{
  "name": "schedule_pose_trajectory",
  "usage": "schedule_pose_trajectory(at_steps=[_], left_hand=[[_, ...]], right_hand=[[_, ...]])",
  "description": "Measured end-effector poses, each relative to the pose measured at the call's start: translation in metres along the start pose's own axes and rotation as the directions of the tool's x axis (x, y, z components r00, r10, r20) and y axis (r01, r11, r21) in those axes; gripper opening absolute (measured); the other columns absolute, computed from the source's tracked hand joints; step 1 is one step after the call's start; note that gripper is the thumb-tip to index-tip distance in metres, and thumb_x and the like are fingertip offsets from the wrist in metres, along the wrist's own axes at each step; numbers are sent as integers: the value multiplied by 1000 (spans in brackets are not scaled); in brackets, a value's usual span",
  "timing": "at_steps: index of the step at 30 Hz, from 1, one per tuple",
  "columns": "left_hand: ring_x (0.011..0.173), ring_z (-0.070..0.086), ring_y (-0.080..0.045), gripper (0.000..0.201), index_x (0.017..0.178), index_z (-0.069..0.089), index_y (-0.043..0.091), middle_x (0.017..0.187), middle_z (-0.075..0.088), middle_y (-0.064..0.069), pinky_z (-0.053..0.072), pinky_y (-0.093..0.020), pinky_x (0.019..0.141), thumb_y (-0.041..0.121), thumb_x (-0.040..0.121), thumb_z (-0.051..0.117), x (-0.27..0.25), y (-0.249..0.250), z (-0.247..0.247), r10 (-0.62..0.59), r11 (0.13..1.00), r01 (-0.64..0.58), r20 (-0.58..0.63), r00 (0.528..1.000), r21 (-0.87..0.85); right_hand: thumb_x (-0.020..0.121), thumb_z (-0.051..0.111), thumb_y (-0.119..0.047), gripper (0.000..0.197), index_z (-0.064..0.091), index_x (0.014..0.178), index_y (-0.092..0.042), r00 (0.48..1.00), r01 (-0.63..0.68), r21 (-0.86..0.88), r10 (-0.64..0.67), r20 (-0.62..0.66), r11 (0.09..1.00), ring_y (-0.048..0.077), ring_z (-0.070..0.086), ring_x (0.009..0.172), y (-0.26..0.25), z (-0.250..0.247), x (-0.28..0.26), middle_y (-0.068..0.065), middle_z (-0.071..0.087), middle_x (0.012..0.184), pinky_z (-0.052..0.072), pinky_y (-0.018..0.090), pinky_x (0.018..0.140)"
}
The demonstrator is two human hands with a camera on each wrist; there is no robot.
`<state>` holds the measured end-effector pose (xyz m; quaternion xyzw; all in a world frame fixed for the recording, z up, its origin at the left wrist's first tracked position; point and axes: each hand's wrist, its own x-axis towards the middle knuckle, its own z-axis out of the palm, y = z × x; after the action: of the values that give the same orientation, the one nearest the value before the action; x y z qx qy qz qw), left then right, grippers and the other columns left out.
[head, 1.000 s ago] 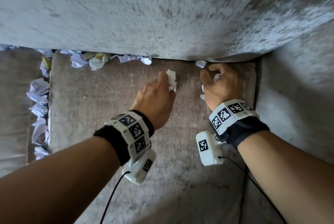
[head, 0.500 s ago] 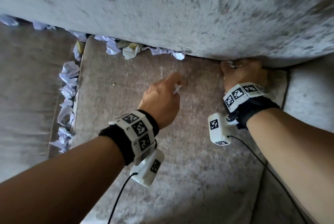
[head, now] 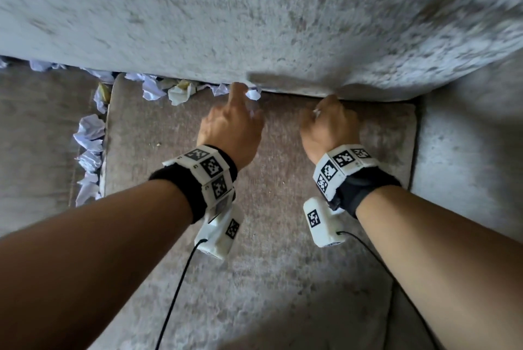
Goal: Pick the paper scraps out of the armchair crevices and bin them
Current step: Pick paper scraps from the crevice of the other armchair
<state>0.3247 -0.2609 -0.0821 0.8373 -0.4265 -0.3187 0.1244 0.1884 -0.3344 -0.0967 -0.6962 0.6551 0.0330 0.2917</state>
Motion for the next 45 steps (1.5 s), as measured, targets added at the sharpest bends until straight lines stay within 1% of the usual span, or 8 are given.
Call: schedule_pose_trajectory(at_steps=[6, 11, 15, 23, 31, 35, 41, 45], left_hand=[[104, 60, -39, 43, 132, 47, 25, 112, 66, -11, 42, -40, 80, 43, 94, 56, 18, 2, 4, 6, 987, -6, -2, 1000, 162], [101, 62, -38, 31, 110, 64, 26, 107, 68, -12, 43, -38, 74, 48, 89, 61, 32, 9, 8, -117, 978, 128, -74, 990, 165], [104, 59, -43, 23, 110, 67, 21, 112, 65, -19, 39, -37, 75, 32, 96, 52, 34, 10, 10, -167, 976, 178, -94, 982, 123], [81, 51, -34, 20, 81, 53, 22, 81, 57, -4, 28, -31, 70, 28, 99, 49, -1, 3, 5, -112, 994, 111, -42, 993, -24], [77, 61, -28, 47, 66, 54, 22, 74, 63, -2, 38, -29, 67, 65, 83, 60, -34, -29, -4, -229, 973, 227, -40, 973, -47], [74, 55, -19, 45, 86, 67, 24, 85, 65, 1, 38, -28, 65, 68, 75, 68, -40, -51, -7, -241, 967, 240, 9, 970, 82], [85, 64, -31, 23, 92, 67, 20, 92, 65, -6, 38, -29, 66, 42, 91, 60, -53, -65, -17, -147, 986, 143, 46, 988, 88], [89, 60, -37, 17, 93, 60, 13, 100, 63, -8, 34, -32, 68, 30, 93, 55, -58, -75, -23, -101, 994, 100, -13, 995, -42]], right_hand=[[89, 52, -24, 14, 53, 85, -12, 999, 43, 92, -41, -18, 995, 37, 60, 87, 3, -1, -15, 18, 65, 89, 37, 31, 64], [85, 54, -27, 12, 51, 85, -15, 999, 39, 144, -42, 20, 989, 30, 57, 83, 10, -5, -21, 9, 62, 89, 45, 33, 68], [83, 53, -26, 10, 49, 83, -18, 998, 52, 134, -55, 23, 990, 30, 57, 75, 17, -3, -19, 7, 64, 83, 46, 32, 66], [82, 55, -26, 20, 59, 72, -9, 996, 72, 130, -79, 44, 989, 32, 58, 66, 8, -3, -25, 8, 63, 67, 48, 33, 60], [76, 55, -28, 26, 50, 59, -9, 990, 104, 124, -115, 79, 987, 31, 57, 58, -17, 5, -36, 7, 59, 52, 47, 34, 52], [85, 59, -30, 37, 47, 55, -11, 986, 134, 67, -140, 95, 989, 25, 58, 59, -30, 11, -43, 3, 59, 56, 40, 27, 53], [79, 52, -9, 23, 40, 60, -14, 979, 155, -2, -153, 137, 988, 27, 46, 61, -52, 30, -45, 2, 46, 58, 24, 29, 50], [84, 52, -10, 13, 46, 76, -18, 964, 247, 32, -249, 93, 968, 34, 55, 77, -72, 42, -49, 10, 59, 76, 37, 34, 60]])
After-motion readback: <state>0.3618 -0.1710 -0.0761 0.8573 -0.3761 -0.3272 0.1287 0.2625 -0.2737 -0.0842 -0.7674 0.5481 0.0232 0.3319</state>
